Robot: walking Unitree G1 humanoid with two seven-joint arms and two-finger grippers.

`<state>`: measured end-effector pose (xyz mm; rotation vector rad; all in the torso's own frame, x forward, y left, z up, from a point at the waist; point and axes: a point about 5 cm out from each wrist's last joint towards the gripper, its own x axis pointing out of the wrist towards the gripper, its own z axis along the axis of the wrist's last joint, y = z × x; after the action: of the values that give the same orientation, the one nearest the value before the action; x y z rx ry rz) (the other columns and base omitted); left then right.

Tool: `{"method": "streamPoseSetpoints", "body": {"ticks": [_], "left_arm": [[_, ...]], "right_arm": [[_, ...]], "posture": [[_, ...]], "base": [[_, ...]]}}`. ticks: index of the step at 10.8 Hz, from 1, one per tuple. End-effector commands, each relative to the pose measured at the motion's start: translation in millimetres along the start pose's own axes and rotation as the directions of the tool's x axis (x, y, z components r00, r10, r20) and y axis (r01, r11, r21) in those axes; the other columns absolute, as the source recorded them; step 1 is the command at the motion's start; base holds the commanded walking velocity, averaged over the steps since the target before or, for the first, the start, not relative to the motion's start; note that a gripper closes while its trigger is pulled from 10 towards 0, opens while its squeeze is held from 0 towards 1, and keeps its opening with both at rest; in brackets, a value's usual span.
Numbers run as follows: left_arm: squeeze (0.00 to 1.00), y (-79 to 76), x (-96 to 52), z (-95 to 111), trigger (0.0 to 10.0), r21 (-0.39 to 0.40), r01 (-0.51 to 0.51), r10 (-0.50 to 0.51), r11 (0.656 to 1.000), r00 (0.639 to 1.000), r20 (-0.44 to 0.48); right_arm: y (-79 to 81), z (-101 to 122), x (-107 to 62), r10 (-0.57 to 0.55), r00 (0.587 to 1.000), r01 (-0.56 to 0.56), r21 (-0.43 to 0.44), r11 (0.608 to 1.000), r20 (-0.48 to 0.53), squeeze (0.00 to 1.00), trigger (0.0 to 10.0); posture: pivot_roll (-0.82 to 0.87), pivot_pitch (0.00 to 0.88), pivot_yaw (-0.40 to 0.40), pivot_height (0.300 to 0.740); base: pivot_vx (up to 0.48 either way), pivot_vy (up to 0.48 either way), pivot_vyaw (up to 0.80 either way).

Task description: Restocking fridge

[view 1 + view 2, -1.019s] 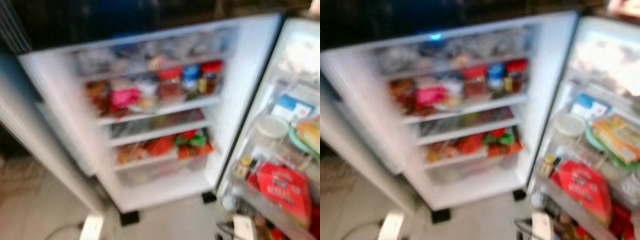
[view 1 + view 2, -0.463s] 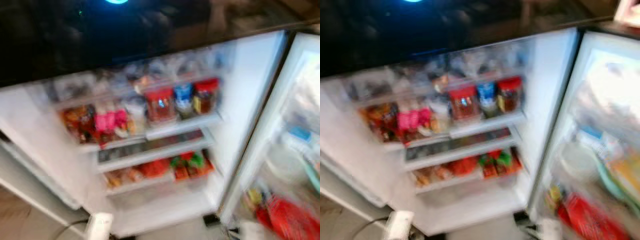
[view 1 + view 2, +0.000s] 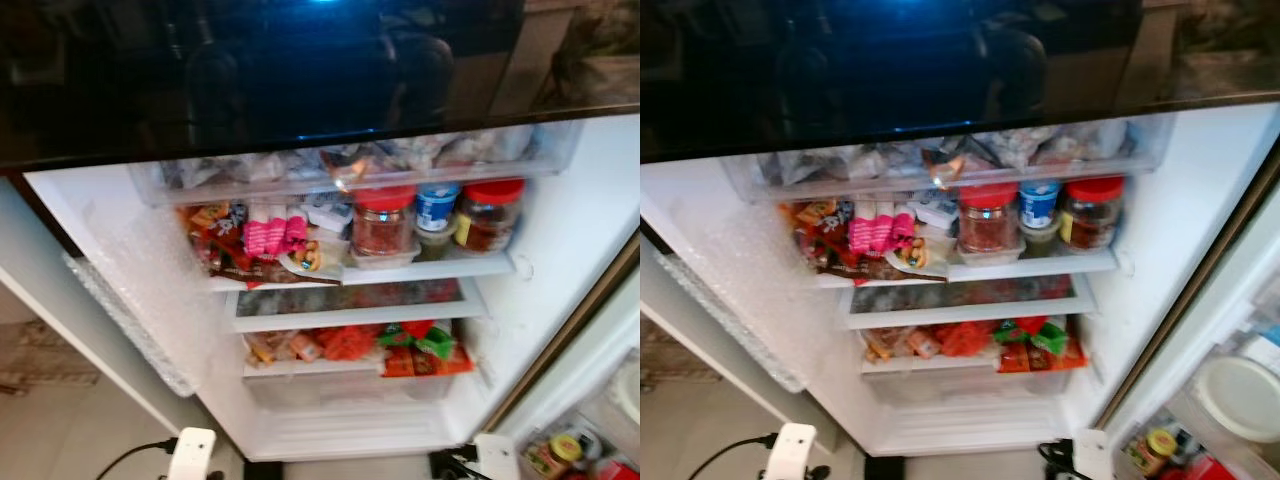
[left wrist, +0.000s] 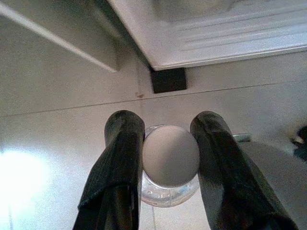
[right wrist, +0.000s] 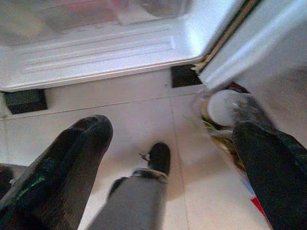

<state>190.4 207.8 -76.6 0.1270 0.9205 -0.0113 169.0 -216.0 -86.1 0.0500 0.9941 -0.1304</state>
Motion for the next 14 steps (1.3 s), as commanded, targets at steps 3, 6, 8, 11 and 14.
{"method": "streamPoseSetpoints", "body": {"ticks": [3,6,8,11,14], "left_arm": [[0.0,3.3,-0.7,1.1,10.0,-0.014,-0.012,0.013,1.0,1.0,0.027],[0.0,4.6,-2.6,12.0,10.0,-0.067,-0.034,0.044,0.997,0.985,0.166],[0.0,4.9,-4.4,17.9,10.0,-0.086,-0.029,0.049,0.996,0.969,0.241],[0.0,2.6,-7.0,22.4,10.0,-0.106,0.014,0.021,0.994,0.947,0.32],[0.0,1.6,-8.6,24.5,10.0,-0.108,0.033,0.008,0.994,0.934,0.358]], "right_arm": [[3.4,-2.0,0.1,0.018,1.0,-0.018,-0.014,1.0,-0.012,0.0,10.0],[2.9,-1.3,0.2,0.019,1.0,-0.019,0.015,1.0,-0.008,0.0,10.0],[3.3,-1.5,0.2,0.025,1.0,-0.025,0.011,1.0,-0.009,0.0,10.0],[2.7,-3.2,-0.2,0.03,0.999,-0.03,-0.005,1.0,-0.014,0.0,10.0],[2.3,-4.1,-0.4,0.032,0.999,-0.032,-0.019,0.999,-0.018,0.0,10.0]], "posture": [[0.04,0.0,0.06,0.74],[0.04,0.0,0.064,0.74],[0.04,0.0,0.064,0.74],[0.02,0.0,0.068,0.74],[0.03,0.0,0.065,0.74]], "base": [[0.0,0.0,0.0],[0.0,0.0,0.0],[0.0,0.0,0.0],[0.0,0.0,0.0],[0.0,0.0,0.0]]}}
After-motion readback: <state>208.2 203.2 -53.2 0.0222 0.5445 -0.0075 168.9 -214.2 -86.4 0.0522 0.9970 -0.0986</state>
